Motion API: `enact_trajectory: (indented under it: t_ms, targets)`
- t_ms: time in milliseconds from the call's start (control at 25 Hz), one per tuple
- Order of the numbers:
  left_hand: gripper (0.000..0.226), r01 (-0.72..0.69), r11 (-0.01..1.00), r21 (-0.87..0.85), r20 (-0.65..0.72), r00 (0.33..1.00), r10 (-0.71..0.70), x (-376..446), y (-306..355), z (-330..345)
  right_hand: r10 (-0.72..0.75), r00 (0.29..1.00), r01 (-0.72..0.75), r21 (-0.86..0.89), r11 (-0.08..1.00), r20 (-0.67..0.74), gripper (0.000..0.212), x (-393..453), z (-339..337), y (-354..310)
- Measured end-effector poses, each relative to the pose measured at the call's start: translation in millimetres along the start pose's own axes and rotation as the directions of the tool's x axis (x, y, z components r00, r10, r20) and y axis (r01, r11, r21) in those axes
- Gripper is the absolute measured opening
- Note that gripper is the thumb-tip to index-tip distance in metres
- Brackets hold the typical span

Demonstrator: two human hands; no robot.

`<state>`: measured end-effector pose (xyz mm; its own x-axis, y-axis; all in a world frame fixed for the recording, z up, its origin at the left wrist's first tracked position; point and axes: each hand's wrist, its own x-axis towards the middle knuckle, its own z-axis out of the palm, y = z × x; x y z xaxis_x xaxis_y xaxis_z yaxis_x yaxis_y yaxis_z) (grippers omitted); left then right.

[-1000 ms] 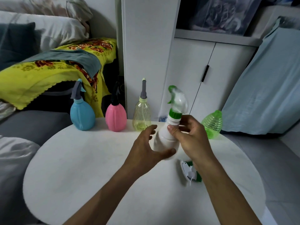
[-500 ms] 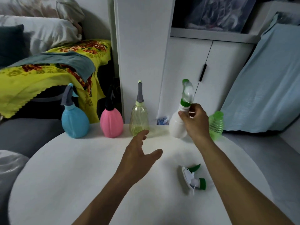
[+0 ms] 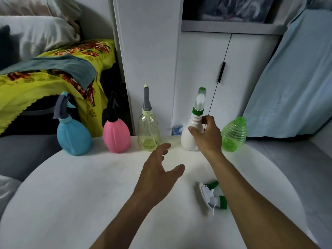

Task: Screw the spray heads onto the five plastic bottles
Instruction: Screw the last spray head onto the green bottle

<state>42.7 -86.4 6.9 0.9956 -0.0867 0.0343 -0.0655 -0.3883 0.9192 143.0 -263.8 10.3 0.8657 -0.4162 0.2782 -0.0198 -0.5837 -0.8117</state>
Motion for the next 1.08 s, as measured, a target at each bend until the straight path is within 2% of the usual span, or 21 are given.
enact_trajectory:
  t_ms: [240,400,480,560,640,720,760,840,920,1000,1080]
  targets:
    - [0.065,0.002,1.000,0.000,-0.004,1.000,-0.002,-2,-2,1,-0.015,0.999,0.015,-0.006,1.000,0.042,0.049,1,-2,0]
    - [0.064,0.007,1.000,-0.009,-0.004,1.000,-0.008,-2,-1,-1,0.004,0.990,-0.005,0.007,1.000,0.144,0.069,1,-18,-2]
    - [0.064,0.000,1.000,-0.018,-0.004,1.000,0.000,-1,-1,-1,-0.016,0.993,0.019,-0.023,1.000,0.120,0.059,5,-36,-6]
    - [0.063,-0.006,1.000,-0.025,-0.005,1.000,0.006,1,0,1,-0.072,0.995,0.071,-0.013,0.997,-0.069,0.039,8,-59,-10]
    - [0.062,-0.008,0.999,-0.032,-0.005,1.000,0.008,0,2,4,-0.113,0.922,0.129,0.017,0.991,-0.371,0.031,13,-81,-7]
    - [0.062,-0.008,1.000,-0.029,0.000,1.000,0.008,-2,2,5,-0.069,0.830,0.129,0.069,0.989,-0.554,0.040,21,-96,4]
    - [0.062,-0.008,1.000,-0.021,0.002,1.000,0.008,-3,2,6,-0.009,0.830,0.081,0.105,0.991,-0.558,0.050,25,-100,12]
    - [0.062,-0.004,1.000,-0.007,0.009,1.000,0.004,-5,0,7,0.135,0.901,-0.087,0.135,0.987,-0.412,0.078,32,-100,33]
    - [0.061,0.004,1.000,0.000,0.013,1.000,-0.004,-5,-3,7,0.207,0.955,-0.185,0.118,0.976,-0.212,0.100,36,-90,51]
    - [0.061,0.012,1.000,0.006,0.010,1.000,-0.012,-4,-6,8,0.223,0.971,-0.210,0.138,0.968,-0.091,0.102,40,-78,64]
    - [0.061,0.016,1.000,0.011,0.010,1.000,-0.016,-3,-9,9,0.223,0.971,-0.210,0.146,0.967,-0.080,0.084,44,-70,70]
